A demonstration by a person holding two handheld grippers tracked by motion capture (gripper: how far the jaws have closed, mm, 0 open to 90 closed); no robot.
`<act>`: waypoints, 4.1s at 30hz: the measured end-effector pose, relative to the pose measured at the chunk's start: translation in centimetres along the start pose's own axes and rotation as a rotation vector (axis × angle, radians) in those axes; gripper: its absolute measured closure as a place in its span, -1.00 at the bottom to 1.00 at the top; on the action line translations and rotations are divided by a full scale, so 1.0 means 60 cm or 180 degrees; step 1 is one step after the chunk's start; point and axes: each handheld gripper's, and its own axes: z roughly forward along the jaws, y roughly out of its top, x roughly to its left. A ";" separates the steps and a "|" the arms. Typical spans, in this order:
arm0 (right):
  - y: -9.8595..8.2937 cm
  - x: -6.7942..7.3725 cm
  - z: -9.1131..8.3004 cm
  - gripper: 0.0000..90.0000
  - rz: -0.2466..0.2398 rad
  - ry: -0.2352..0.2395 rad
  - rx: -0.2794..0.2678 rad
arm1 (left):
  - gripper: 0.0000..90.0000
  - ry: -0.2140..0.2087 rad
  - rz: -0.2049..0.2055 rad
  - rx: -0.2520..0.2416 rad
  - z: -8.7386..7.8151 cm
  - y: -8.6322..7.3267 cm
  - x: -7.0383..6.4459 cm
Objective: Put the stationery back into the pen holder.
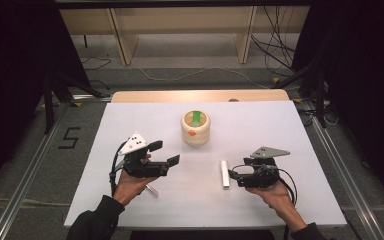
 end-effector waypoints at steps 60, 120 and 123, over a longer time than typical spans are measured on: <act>0.046 0.012 0.132 -0.24 0.0077 -0.0296 0.1317 | -0.65 0.0102 0.0155 -0.0110 -0.041 -0.057 -0.020; 0.074 0.010 0.111 0.51 -0.0077 -0.0338 0.1051 | -0.64 0.0060 0.0203 -0.0102 -0.041 -0.056 -0.022; 0.081 0.009 0.100 0.51 -0.0055 -0.0296 0.0888 | -0.64 0.0068 0.0176 -0.0122 -0.042 -0.055 -0.020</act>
